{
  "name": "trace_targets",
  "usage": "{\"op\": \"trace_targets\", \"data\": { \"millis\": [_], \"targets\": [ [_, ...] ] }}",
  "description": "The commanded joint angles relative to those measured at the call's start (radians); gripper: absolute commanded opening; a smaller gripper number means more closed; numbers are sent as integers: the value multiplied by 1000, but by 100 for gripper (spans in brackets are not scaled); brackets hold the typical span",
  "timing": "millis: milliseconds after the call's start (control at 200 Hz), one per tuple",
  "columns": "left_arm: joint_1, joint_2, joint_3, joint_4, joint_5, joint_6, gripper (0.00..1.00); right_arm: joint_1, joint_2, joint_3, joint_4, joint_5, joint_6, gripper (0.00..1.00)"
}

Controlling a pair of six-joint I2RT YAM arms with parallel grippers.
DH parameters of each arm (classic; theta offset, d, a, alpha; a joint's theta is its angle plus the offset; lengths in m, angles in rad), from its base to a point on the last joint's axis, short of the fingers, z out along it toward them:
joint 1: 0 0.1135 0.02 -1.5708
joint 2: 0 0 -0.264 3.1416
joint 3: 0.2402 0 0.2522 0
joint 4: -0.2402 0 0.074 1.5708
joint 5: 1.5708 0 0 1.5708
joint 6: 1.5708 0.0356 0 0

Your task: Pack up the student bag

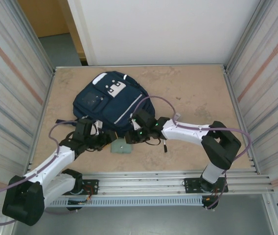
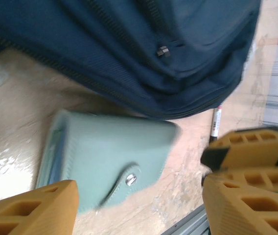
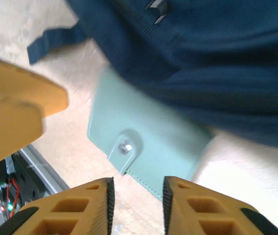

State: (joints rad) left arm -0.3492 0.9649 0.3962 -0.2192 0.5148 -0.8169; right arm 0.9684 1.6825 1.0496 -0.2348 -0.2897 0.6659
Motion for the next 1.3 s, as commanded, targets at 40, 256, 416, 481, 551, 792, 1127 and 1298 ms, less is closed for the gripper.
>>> {"op": "trace_targets", "data": {
  "millis": [40, 256, 416, 481, 551, 792, 1127, 1298],
  "targets": [
    [-8, -28, -48, -46, -20, -38, 66, 44, 13, 7, -51, 23, -35, 37],
    [-24, -63, -80, -102, -35, -64, 60, -13, 17, 62, -129, -4, -282, 44],
    [-49, -50, -80, -99, -57, -85, 54, -4, 95, 81, -89, 60, -274, 43],
    [-66, -38, -86, -87, -73, -110, 53, 6, 125, 89, -86, 98, -246, 43],
    [-86, -20, -93, -64, -80, -135, 52, 28, 138, 84, -80, 160, -232, 43],
    [-106, 41, -91, -36, -111, -143, 51, 133, 192, 131, -148, 105, -186, 32],
    [-90, 26, -79, -136, -201, -92, 49, 200, 103, 105, -123, 30, -96, 37],
    [-86, 46, -70, -161, -243, -63, 41, 90, 71, 70, -97, 20, -156, 46]
  ]
}}
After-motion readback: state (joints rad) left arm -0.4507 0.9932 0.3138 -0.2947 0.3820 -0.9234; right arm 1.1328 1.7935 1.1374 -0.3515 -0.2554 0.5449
